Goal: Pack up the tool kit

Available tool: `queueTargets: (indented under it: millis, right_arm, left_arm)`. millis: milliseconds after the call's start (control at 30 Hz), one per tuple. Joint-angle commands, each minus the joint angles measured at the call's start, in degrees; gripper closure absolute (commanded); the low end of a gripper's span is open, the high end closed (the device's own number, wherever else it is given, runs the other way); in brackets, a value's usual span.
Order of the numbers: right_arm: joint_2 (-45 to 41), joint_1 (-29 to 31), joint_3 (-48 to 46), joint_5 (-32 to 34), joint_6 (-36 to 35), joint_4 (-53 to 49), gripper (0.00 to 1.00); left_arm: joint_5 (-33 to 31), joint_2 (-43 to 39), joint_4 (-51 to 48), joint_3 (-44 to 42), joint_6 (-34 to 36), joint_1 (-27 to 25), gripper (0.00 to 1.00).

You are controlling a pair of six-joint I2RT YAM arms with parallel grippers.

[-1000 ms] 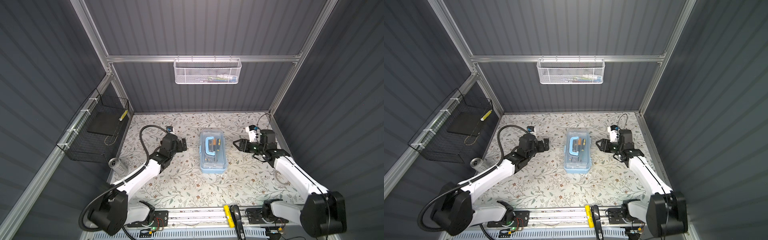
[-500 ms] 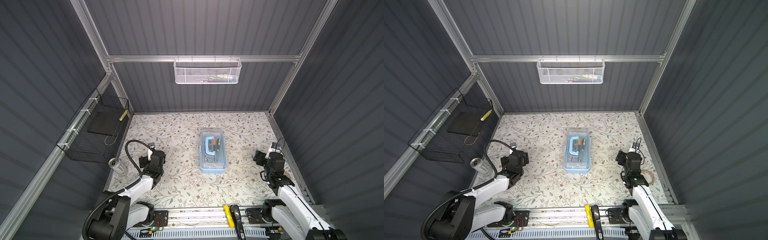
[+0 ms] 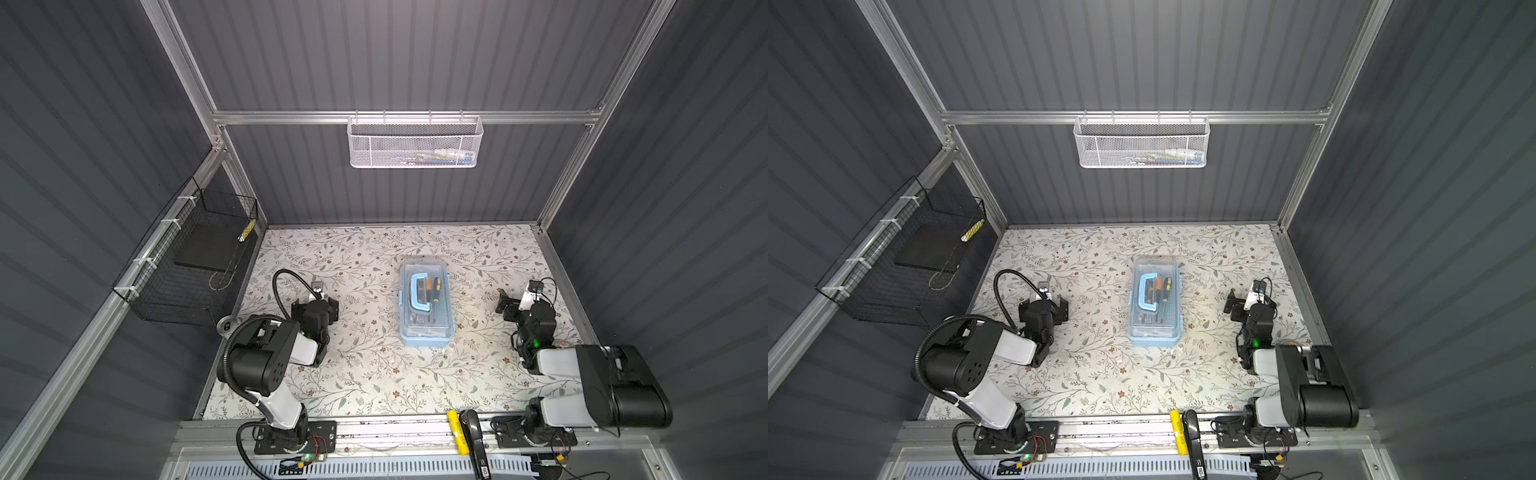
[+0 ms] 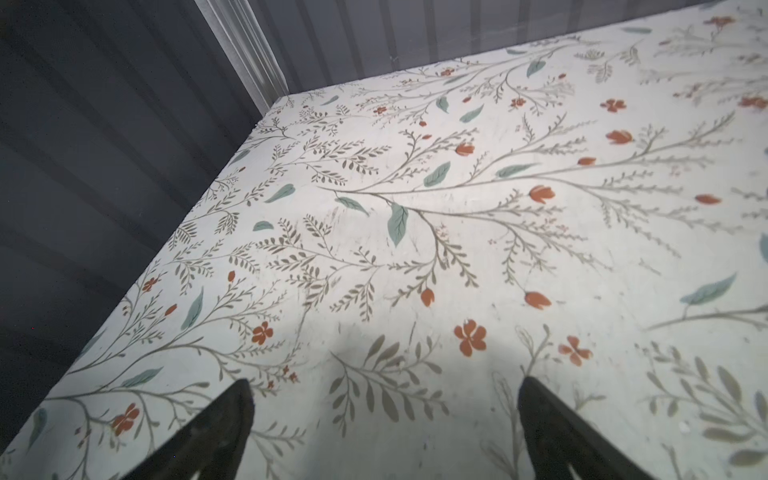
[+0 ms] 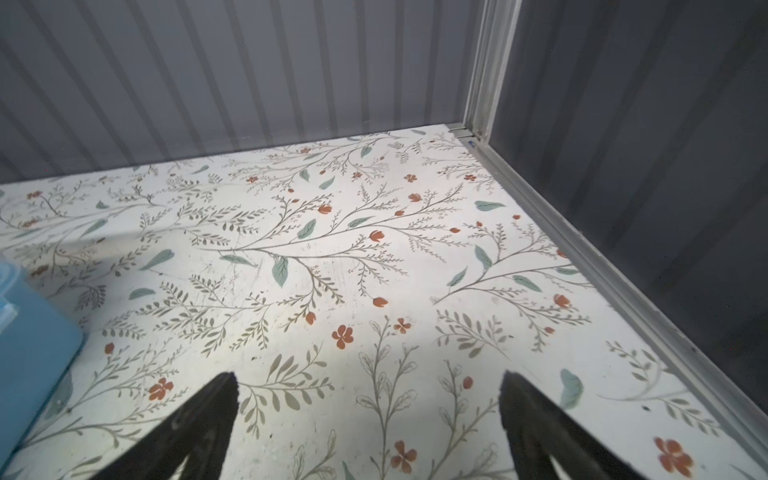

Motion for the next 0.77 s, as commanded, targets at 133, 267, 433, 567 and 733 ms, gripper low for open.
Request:
queueTargets:
  millis: [133, 267, 433, 567, 733]
  right_arm:
    - [-1.1, 0.2, 5.4, -0.7, -1.3, -3.5, 0.01]
    - [-0.2, 0.2, 5.4, -0.4, -1.3, -2.0, 0.01]
    - [0.0, 0.2, 5.4, -0.3, -1.3, -1.6, 0.01]
    - [0.1, 0.2, 5.4, -0.3, -1.2, -1.3, 0.01]
    - [0.0, 0.2, 5.2, -0.3, -1.3, -1.1, 0.01]
  left_arm:
    - [11.4, 1.1, -7.3, 6.4, -4.5, 6.8, 0.0]
    - [11.3, 1.2, -6.1, 6.1, -4.3, 6.8, 0.01]
    - [11.4, 1.8, -4.4, 5.8, -4.3, 6.8, 0.0]
    - [11.7, 1.9, -4.8, 6.0, -4.3, 6.8, 0.01]
    - [11.8, 1.8, -4.7, 5.9, -4.2, 6.8, 0.01]
